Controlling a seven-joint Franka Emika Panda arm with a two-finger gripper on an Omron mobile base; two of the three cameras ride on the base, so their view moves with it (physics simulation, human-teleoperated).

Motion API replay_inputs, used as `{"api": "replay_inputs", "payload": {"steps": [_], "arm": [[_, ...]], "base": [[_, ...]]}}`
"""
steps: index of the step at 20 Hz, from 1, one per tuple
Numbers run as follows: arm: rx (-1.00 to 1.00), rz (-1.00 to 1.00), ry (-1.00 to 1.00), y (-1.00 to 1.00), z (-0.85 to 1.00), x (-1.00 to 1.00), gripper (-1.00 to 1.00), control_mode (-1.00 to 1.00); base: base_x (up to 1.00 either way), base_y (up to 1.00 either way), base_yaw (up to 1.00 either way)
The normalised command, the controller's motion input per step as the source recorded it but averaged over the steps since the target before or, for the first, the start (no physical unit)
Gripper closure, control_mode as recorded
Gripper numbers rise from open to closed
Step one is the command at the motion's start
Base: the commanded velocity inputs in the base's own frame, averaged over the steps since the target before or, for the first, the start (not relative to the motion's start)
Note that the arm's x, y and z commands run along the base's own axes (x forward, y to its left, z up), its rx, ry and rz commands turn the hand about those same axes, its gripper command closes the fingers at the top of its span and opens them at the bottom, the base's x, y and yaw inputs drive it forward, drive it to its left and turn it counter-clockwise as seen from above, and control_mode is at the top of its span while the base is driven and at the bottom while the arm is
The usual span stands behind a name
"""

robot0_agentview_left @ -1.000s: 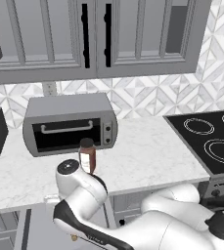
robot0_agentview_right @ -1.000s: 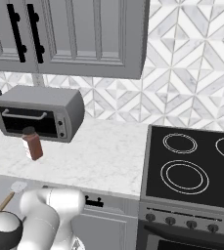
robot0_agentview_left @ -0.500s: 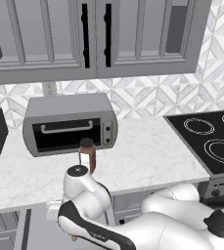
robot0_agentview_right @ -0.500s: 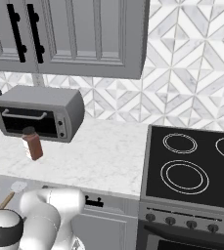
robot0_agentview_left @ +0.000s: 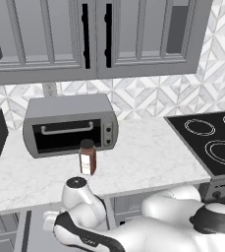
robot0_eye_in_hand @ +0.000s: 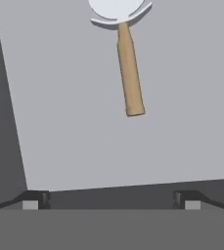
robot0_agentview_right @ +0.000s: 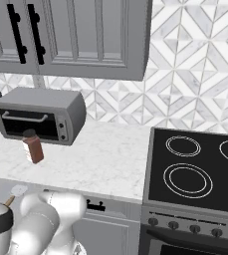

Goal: Pick the pizza cutter from the drawer and place it on the counter.

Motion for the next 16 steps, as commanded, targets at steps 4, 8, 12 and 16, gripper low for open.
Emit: {"api": "replay_inputs", "payload": {"steps": [4, 8, 12, 16], "arm": [[-0.01, 0.0, 0.0, 0.35, -0.29, 0.0, -1.0, -1.0], [0.0, 0.04, 0.0, 0.01, -0.25, 0.0, -1.0, -1.0], [0.0, 0.03, 0.0, 0.0, -0.3, -0.14, -1.0, -1.0], [0.0, 0.06, 0.0, 0.0, -0.34, -0.09, -1.0, -1.0]], "base": [[0.0, 0.0, 0.0], [0.0, 0.0, 0.0], [0.0, 0.0, 0.0], [0.0, 0.0, 0.0]]}}
